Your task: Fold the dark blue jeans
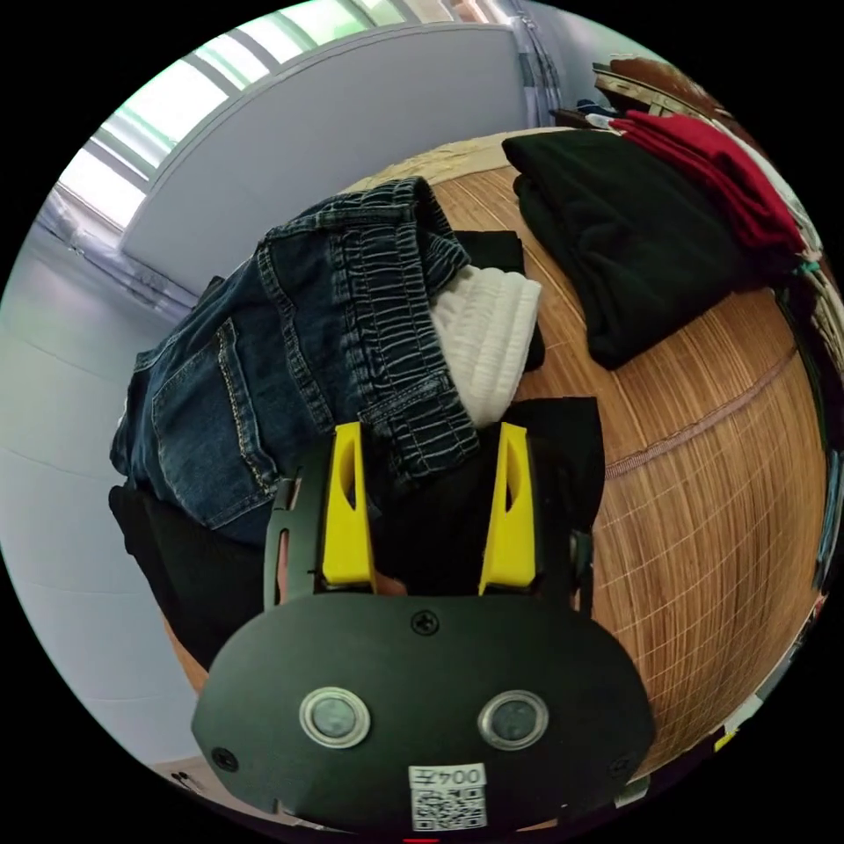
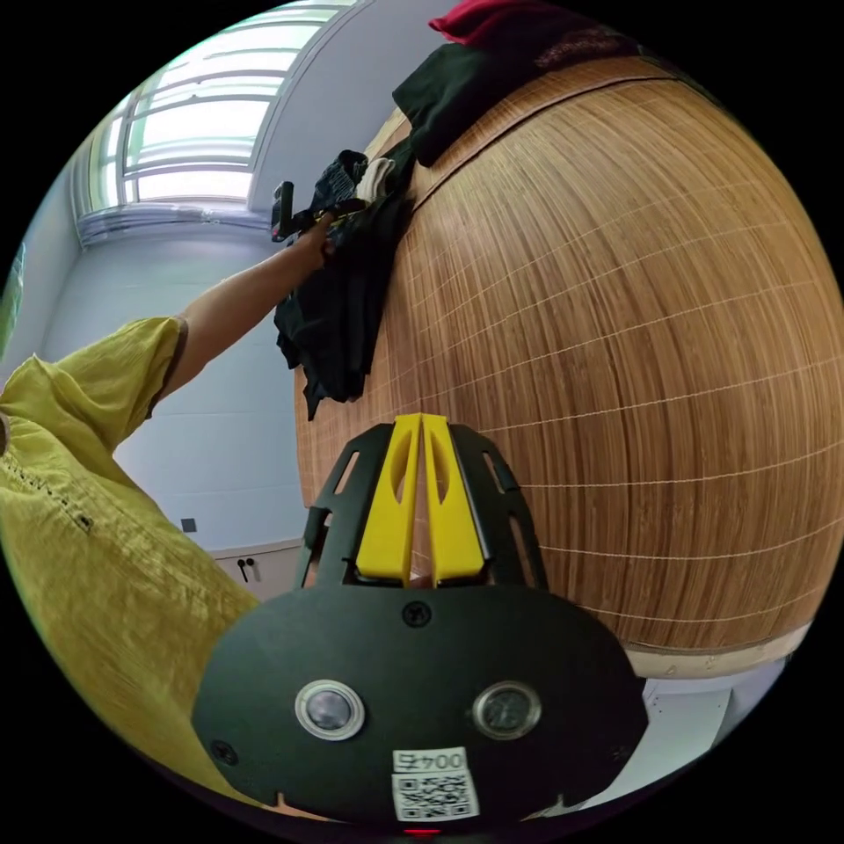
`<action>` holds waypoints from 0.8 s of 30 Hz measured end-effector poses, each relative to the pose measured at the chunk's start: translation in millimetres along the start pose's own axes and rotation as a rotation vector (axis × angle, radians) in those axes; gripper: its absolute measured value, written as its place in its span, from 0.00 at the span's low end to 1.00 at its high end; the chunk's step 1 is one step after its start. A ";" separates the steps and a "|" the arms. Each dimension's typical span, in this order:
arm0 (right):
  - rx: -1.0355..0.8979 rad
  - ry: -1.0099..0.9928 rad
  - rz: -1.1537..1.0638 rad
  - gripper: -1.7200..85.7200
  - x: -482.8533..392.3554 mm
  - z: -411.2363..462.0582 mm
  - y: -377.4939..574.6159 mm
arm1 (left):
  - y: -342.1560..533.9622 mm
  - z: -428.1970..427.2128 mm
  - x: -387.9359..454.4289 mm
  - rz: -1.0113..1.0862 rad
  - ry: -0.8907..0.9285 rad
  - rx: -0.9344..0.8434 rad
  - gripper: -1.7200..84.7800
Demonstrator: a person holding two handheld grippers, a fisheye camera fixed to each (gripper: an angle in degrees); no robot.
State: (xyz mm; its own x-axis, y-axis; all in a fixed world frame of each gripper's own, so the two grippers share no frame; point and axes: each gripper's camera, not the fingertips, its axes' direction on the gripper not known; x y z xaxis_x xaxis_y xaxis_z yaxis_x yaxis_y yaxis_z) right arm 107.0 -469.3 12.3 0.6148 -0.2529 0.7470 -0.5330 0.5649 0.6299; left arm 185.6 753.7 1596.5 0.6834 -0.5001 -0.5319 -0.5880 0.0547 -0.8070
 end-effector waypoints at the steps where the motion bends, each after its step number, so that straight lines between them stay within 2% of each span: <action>1: 0.001 0.000 0.001 0.01 0.9 0.9 -2.4 | 1.4 -1.2 -3.8 0.002 0.008 0.001 0.22; 5: 0.006 -0.009 0.014 0.01 6.4 9.4 -18.6 | 11.5 -7.3 -34.9 0.024 0.123 -0.036 0.16; 8: 0.005 -0.013 0.008 0.01 5.6 17.2 -28.9 | 18.8 -16.0 -53.7 -0.019 0.235 0.012 0.09; 13: 0.019 -0.022 -0.002 0.01 2.0 28.7 -40.9 | 31.5 -32.4 -53.5 0.037 0.137 0.083 0.05; 17: 0.033 -0.033 -0.033 0.03 -3.6 42.8 -53.0 | 57.1 -49.4 -76.3 -0.008 0.226 0.150 0.04; 19: 0.035 -0.059 -0.071 0.05 -7.1 54.3 -73.2 | 68.3 -53.1 -89.7 -0.039 0.261 0.165 0.04; 22: 0.062 -0.214 -0.141 0.10 -22.9 82.7 -147.4 | 82.7 -55.5 -104.7 -0.070 0.313 0.191 0.04; 24: 0.040 -0.293 -0.228 0.15 -56.3 117.2 -231.7 | 92.2 -55.5 -105.2 -0.046 0.325 0.208 0.04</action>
State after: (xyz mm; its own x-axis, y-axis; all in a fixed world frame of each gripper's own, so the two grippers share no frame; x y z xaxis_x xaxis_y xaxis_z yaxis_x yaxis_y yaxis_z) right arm 127.8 -678.0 -150.7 0.5310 -0.5860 0.6121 -0.4273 0.4386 0.7906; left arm 35.5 763.4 1592.4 0.5144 -0.7522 -0.4118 -0.4373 0.1830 -0.8805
